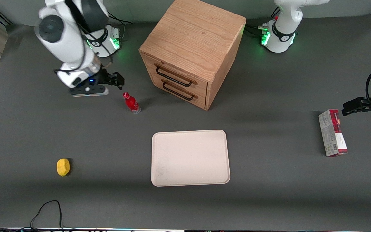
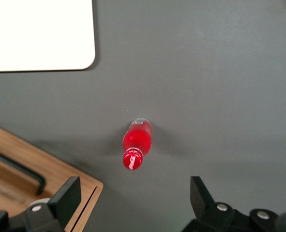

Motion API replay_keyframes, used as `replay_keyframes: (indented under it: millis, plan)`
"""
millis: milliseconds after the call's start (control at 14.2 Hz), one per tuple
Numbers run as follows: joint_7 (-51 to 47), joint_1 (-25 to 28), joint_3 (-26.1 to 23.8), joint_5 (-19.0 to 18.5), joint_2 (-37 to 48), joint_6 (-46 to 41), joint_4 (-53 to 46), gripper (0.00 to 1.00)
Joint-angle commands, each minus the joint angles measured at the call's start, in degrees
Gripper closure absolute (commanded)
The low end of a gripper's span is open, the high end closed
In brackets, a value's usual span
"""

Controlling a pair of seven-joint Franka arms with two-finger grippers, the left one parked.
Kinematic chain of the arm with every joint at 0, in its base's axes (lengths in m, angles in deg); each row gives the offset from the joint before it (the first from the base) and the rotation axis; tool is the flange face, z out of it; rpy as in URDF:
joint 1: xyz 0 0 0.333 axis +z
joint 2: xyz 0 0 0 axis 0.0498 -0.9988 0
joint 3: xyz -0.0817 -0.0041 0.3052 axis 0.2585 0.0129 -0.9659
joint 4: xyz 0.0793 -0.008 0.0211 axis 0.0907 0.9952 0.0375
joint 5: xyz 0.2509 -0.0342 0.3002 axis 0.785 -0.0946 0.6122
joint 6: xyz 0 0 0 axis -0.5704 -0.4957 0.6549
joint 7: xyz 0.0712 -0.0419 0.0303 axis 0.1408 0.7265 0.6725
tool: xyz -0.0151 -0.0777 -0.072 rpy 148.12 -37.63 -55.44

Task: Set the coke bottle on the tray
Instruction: 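Move the right gripper over the red Coca-Cola bottle and lower it, then close the right gripper around the bottle's cap end and lift it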

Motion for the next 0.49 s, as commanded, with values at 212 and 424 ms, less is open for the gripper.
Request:
replay_keyframes:
  millis: [212,424]
  plan:
    - [-6.1,-0.2,-3.5,1.3,-1.8,16.7,11.3,0.00]
    - [-6.6,-0.2,-4.0,1.2,-4.4,20.7,12.7,0.00]
